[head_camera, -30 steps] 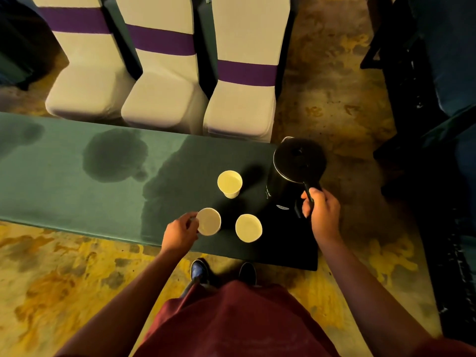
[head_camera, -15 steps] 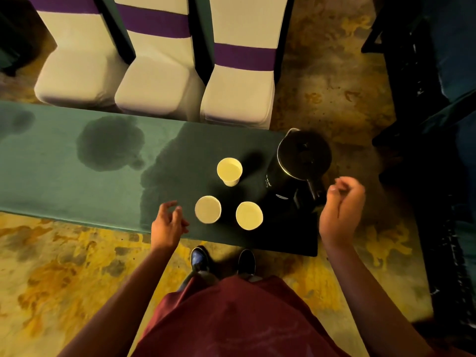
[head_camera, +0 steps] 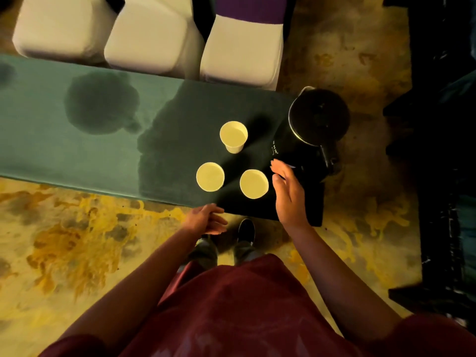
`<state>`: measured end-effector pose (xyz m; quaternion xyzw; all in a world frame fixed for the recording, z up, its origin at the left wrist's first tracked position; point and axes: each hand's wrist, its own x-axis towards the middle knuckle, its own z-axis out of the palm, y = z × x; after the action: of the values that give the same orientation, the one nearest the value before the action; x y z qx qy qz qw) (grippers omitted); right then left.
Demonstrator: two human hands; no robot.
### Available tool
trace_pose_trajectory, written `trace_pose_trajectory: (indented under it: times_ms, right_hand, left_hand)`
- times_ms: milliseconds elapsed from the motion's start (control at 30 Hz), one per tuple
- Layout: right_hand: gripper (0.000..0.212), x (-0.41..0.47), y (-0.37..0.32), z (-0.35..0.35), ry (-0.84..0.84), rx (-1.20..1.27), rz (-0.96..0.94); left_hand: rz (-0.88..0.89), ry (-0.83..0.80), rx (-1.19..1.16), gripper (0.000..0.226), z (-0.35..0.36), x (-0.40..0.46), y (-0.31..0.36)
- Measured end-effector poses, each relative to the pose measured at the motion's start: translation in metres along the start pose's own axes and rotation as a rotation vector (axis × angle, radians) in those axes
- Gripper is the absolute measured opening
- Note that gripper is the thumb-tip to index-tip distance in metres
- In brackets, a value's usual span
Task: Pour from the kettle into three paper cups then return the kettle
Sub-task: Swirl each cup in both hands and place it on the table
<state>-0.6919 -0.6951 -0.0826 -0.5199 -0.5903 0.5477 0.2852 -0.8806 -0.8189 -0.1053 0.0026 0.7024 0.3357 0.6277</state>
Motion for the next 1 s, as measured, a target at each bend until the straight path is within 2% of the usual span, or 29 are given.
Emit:
trace_pose_trajectory:
  times_ms: [100, 233, 433, 600, 800, 1000]
  right_hand:
    - [0.053, 0.011, 0.016, 0.013, -0.015, -0.029, 0.062]
    - [0.047, 0.022, 0.032, 0.026, -0.025, -0.072, 0.076]
    - [0.049, 0.026, 0.045, 0.032, -0.042, -0.126, 0.1]
    - [0.051, 0.024, 0.045, 0.03, -0.094, -0.17, 0.098]
    - [0.045, 0.022, 0.045, 0.036, -0.049, -0.146, 0.089]
    - [0.039, 0.02, 0.037, 0.037, -0.014, -0.162, 0.098]
  left_hand:
    - [-0.052, -0.039, 0.009, 0.029, 0.02, 0.007, 0.008]
    - [-0.095, -0.056, 0.03, 0.029, 0.035, 0.018, 0.013]
    - [-0.148, -0.086, -0.023, 0.036, 0.05, 0.025, 0.019]
    - [-0.163, -0.059, -0.077, 0.041, 0.054, 0.027, 0.026]
    - [-0.146, -0.032, -0.142, 0.055, 0.059, 0.031, 0.03]
    - [-0.147, 0.014, -0.249, 0.054, 0.069, 0.036, 0.027]
